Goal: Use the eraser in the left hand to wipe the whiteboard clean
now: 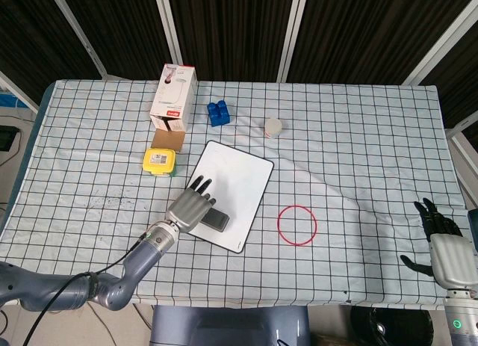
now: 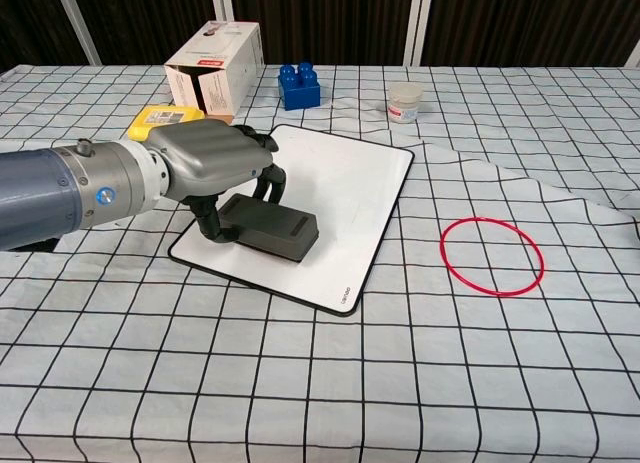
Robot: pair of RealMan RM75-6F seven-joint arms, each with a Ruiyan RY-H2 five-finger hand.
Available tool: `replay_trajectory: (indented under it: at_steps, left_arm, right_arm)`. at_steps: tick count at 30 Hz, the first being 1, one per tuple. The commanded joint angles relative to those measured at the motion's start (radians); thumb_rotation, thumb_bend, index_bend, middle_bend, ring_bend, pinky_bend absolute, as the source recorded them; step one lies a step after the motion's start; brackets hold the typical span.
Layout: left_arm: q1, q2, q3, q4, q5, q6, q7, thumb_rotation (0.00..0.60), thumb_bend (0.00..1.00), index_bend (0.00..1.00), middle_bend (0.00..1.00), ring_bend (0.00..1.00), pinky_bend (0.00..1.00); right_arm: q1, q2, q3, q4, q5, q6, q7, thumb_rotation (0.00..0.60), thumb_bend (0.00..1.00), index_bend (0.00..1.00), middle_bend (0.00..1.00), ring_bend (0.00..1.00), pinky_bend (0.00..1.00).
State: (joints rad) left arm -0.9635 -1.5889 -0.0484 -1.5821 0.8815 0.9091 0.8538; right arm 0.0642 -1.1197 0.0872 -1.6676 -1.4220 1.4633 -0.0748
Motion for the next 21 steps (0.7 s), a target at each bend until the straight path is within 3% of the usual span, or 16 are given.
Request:
replay_trajectory:
  at_steps: [1, 9, 21]
  left_arm:
    - [0.002, 0.014, 0.012, -0.015, -0.009, -0.003, 0.001, 0.6, 0.33, 0.43, 0.46, 0.03, 0.07]
    - [0.003, 0.028, 0.028, -0.025, -0.002, -0.001, -0.005, 0.6, 0.33, 0.43, 0.46, 0.03, 0.07]
    - [-0.035, -0.033, 0.0, 0.045, -0.025, 0.014, 0.032, 0.6, 0.33, 0.43, 0.46, 0.03, 0.07]
  right_arm:
    - [0.0, 0.0, 0.001, 0.0, 0.001, 0.0, 0.0, 0.6, 0.04, 0.0, 0.03, 0.18, 0.2]
    - [0.0, 0.0, 0.0, -0.001, 0.001, 0.0, -0.002, 0.6, 0.04, 0.0, 0.03, 0.18, 0.2]
    - [0.001, -0.002, -0.001, -0.002, 0.002, -0.004, -0.005, 0.6, 0.04, 0.0, 0.03, 0.18, 0.2]
